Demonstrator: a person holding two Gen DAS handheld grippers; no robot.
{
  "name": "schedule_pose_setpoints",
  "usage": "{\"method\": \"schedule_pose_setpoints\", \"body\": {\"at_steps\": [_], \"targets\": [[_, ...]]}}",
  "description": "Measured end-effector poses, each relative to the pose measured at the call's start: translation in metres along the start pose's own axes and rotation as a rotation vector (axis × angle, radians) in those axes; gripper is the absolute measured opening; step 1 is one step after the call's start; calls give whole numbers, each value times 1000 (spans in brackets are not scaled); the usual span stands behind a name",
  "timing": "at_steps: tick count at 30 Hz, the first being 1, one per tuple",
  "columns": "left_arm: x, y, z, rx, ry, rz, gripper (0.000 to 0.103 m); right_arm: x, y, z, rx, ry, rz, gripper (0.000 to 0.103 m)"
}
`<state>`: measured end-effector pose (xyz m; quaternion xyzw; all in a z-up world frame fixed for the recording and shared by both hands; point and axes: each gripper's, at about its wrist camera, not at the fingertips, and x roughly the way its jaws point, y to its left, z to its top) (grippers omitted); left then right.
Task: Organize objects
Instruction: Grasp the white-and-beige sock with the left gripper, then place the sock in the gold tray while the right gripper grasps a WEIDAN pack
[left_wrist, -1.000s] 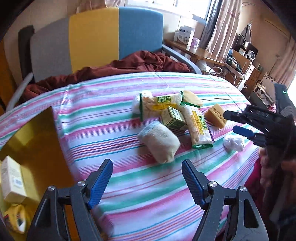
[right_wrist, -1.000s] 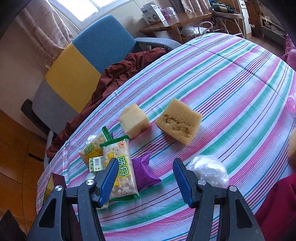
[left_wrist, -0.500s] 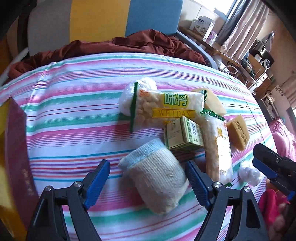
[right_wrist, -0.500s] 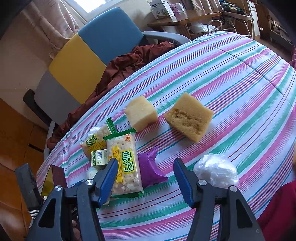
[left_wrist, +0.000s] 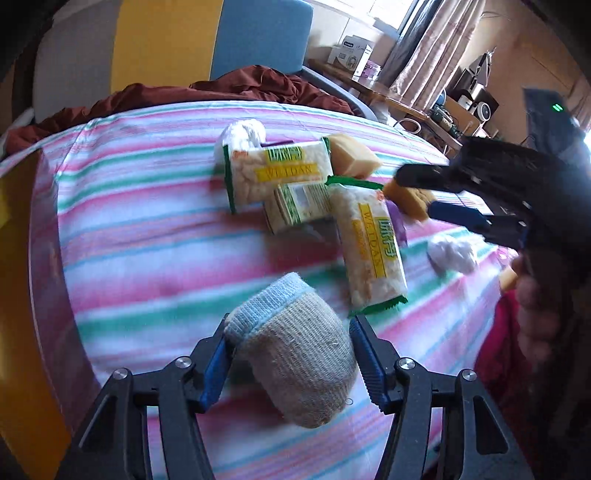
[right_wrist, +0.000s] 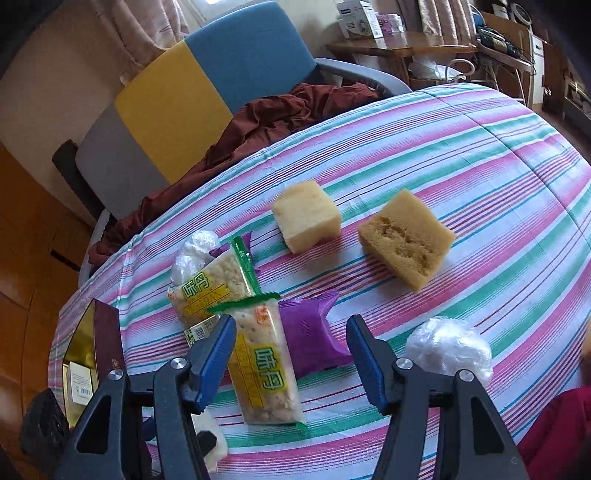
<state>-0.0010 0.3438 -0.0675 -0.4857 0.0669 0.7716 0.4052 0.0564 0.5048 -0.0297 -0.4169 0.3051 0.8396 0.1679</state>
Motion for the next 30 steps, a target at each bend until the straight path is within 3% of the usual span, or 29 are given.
{"method": "schedule_pose_setpoints", "body": {"at_steps": [8, 20, 21, 22, 23, 30], "targets": [[-13, -4, -20, 50, -11, 2, 62, 23, 38, -18, -208, 111, -17, 63], [-6, -4, -22, 59, -20, -4, 63, 51, 51, -35, -332, 217, -137, 62], [-6, -4, -22, 59, -21, -5, 63, 54, 51, -36, -343, 226, -154, 61], [-6, -4, -23, 62, -23, -3, 63, 56, 51, -37, -352, 234, -163, 49], [-7, -5, -24, 65, -25, -1, 63, 58, 51, -38, -360, 242, -167, 48], [-30, -16, -29, 121, -64, 9, 60, 53, 58, -39, -412, 192, -206, 48]]}}
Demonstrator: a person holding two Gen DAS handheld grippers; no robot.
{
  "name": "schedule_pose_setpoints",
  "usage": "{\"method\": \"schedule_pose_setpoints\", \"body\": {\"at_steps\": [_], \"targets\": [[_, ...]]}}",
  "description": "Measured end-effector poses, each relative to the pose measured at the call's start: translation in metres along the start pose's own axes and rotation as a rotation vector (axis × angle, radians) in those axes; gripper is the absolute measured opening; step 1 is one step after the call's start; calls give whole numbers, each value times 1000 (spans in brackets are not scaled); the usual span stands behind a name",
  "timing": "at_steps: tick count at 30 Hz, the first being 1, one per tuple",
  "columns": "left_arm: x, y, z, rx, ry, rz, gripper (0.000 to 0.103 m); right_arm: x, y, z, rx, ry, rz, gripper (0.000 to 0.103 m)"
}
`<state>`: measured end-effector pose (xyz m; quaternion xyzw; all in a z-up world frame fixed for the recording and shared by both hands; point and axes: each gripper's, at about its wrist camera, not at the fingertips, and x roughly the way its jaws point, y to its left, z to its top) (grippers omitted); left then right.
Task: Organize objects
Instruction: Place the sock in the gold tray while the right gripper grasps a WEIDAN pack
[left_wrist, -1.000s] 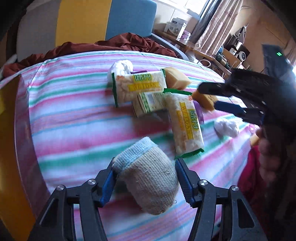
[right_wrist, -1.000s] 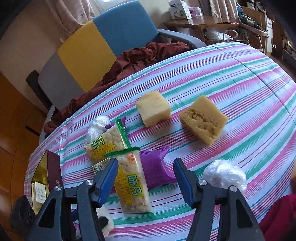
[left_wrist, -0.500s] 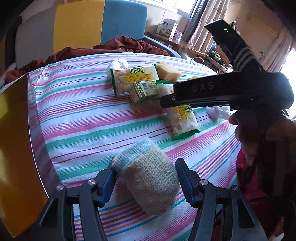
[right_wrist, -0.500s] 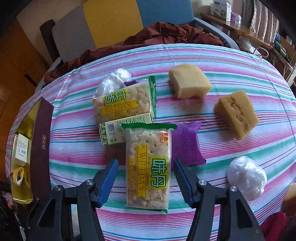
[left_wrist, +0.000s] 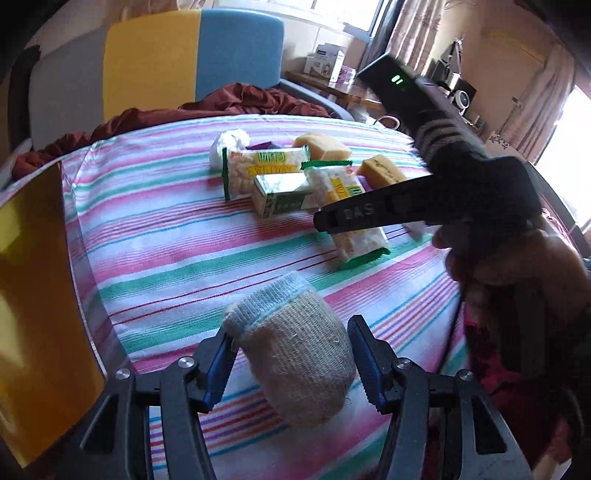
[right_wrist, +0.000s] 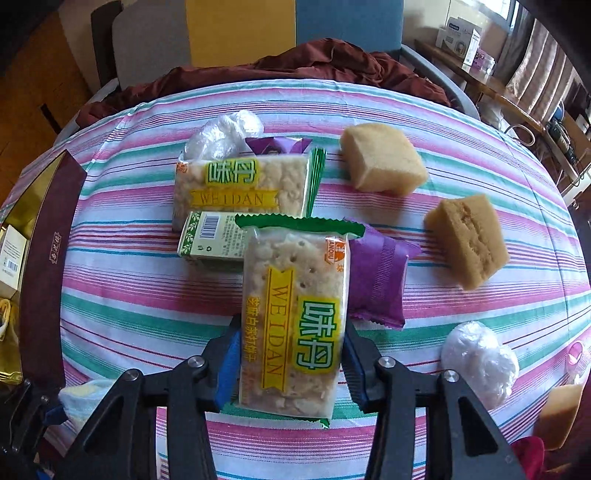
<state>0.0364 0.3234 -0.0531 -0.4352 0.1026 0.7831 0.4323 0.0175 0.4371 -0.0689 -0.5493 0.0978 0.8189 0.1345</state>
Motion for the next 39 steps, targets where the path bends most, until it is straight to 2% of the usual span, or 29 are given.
{"method": "schedule_pose_setpoints", "body": {"at_steps": [7, 14, 19, 22, 25, 29, 33, 35, 39], "targets": [[-39, 13, -3, 1, -55, 40, 60, 2, -4, 0, 5, 8, -22, 48], [-94, 63, -14, -121, -132, 126, 60, 2, 0, 0, -14, 4, -39, 48], [-132, 116, -28, -221, -178, 239, 60, 1, 2, -1, -35, 2, -59, 48], [-148, 152, -42, -275, -188, 345, 60, 0, 3, -2, -45, -1, -69, 48], [-149, 180, -62, -296, -147, 445, 60, -1, 2, -4, -56, -4, -81, 48], [-136, 212, -87, -344, -71, 527, 60, -5, -1, -6, -70, -8, -96, 48], [-125, 225, -100, -355, -36, 563, 60, -4, -3, -9, -71, -8, -97, 48], [-123, 226, -102, -338, -45, 580, 60, -3, -3, -9, -73, -8, -98, 48], [-120, 224, -104, -328, -40, 575, 60, 0, 0, -8, -74, -9, -100, 48]]}}
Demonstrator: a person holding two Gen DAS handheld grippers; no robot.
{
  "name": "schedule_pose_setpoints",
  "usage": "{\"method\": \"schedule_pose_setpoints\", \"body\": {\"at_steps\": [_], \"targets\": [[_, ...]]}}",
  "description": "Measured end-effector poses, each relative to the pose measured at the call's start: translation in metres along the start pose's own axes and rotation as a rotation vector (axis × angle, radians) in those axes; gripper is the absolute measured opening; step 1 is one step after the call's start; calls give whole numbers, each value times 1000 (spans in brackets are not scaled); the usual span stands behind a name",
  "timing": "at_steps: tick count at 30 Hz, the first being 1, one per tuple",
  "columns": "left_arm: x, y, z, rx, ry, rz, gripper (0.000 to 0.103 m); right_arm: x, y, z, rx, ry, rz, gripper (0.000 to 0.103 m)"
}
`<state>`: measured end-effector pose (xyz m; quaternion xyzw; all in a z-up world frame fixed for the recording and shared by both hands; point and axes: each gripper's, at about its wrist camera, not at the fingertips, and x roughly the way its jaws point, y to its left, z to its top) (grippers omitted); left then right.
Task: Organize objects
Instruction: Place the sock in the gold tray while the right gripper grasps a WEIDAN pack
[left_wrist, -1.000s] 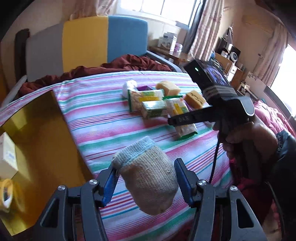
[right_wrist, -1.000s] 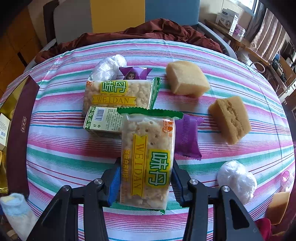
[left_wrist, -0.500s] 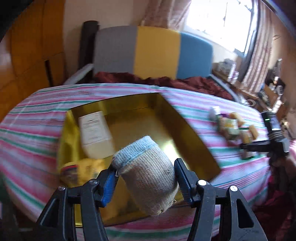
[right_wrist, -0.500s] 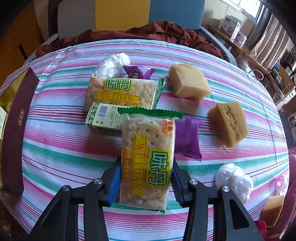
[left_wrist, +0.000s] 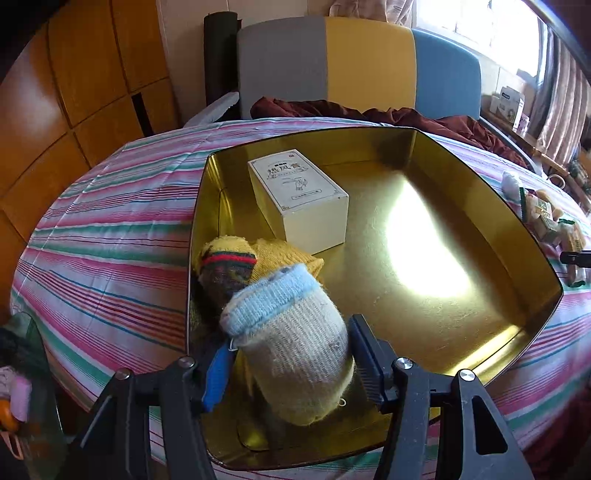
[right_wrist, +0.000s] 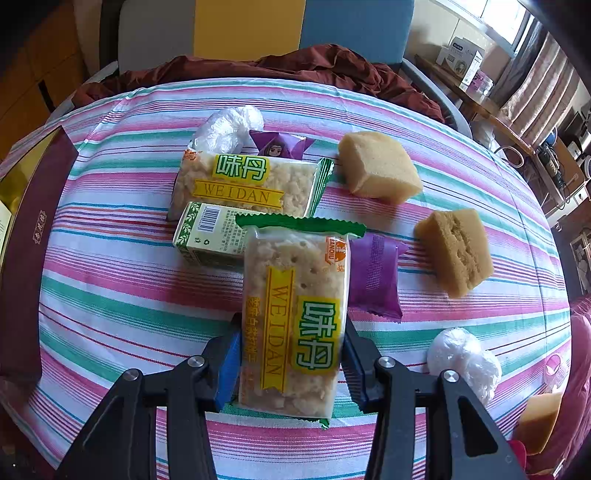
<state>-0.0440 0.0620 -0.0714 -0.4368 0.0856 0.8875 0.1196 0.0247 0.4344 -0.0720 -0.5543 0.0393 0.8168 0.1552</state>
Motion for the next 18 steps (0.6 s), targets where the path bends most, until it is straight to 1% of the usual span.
{"method": "schedule_pose_setpoints", "body": {"at_steps": [2, 7, 9, 11, 13, 18], "targets": [[-2, 1, -2, -18, 7, -23, 58, 0, 5, 0, -1, -1, -3, 48], [-6, -1, -1, -22, -2, -11, 60, -1, 6, 1, -2, -2, -5, 48], [-9, -1, -1, -28, -7, -9, 66, 0, 6, 0, -3, -2, -6, 48], [-14, -2, -1, -26, -24, -9, 74, -1, 6, 0, -4, -3, -9, 48], [-17, -3, -2, -24, -36, -1, 75, -2, 8, 0, -8, -8, -11, 48], [-16, -1, -2, -37, -31, 11, 75, -8, 13, 0, -33, -25, -16, 48]]}}
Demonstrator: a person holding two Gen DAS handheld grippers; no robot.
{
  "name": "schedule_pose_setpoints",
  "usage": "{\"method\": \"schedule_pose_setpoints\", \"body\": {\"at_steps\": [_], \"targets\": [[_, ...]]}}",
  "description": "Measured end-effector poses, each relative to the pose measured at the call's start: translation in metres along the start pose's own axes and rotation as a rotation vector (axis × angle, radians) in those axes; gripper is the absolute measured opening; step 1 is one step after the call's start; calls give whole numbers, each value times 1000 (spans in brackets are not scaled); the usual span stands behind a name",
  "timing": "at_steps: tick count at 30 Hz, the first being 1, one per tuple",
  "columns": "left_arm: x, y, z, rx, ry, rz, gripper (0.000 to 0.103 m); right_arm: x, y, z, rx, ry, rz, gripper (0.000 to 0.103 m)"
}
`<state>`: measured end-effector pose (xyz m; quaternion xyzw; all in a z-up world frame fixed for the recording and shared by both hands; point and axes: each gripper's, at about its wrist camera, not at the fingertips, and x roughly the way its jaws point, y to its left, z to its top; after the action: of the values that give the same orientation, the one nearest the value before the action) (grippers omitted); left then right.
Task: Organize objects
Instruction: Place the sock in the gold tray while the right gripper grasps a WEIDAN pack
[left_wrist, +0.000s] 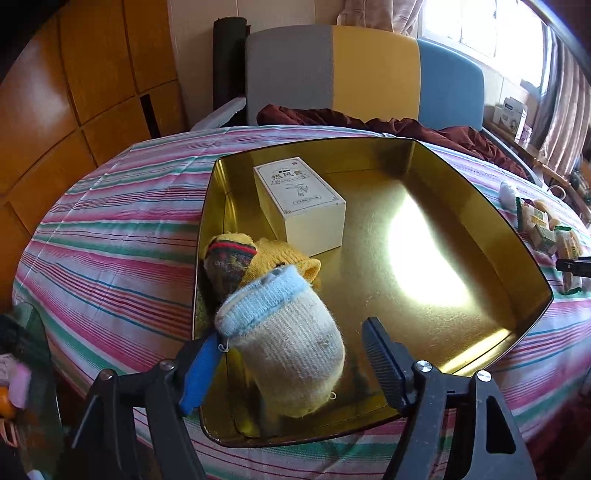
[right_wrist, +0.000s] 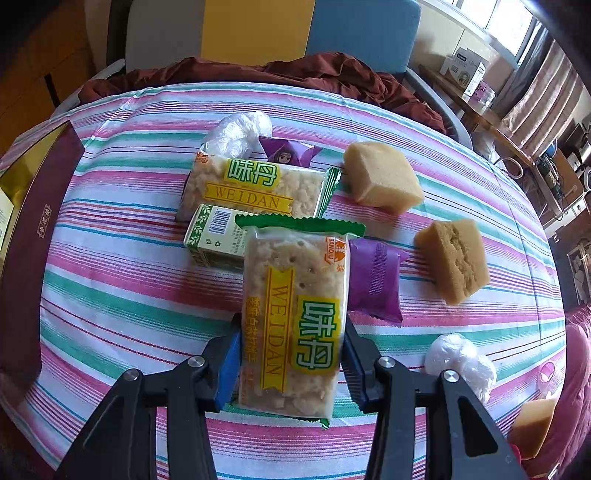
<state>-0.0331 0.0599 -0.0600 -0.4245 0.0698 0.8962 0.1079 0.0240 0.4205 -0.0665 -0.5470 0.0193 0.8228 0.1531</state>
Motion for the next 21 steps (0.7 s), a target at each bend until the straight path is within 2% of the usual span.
{"method": "schedule_pose_setpoints", "body": {"at_steps": [11, 15, 19, 21], "targets": [[-11, 6, 4, -24, -43, 4, 75, -35, 33, -3, -49, -93, 21, 48], [-15, 9, 3, -35, -47, -1, 76, -60, 66, -1, -99, -149, 34, 48], [-23, 18, 2, -64, -67, -3, 85, -90, 108, 8, -148, -212, 91, 48], [-27, 22, 1, -74, -76, -7, 85, -103, 133, 12, -176, -239, 132, 48]]}}
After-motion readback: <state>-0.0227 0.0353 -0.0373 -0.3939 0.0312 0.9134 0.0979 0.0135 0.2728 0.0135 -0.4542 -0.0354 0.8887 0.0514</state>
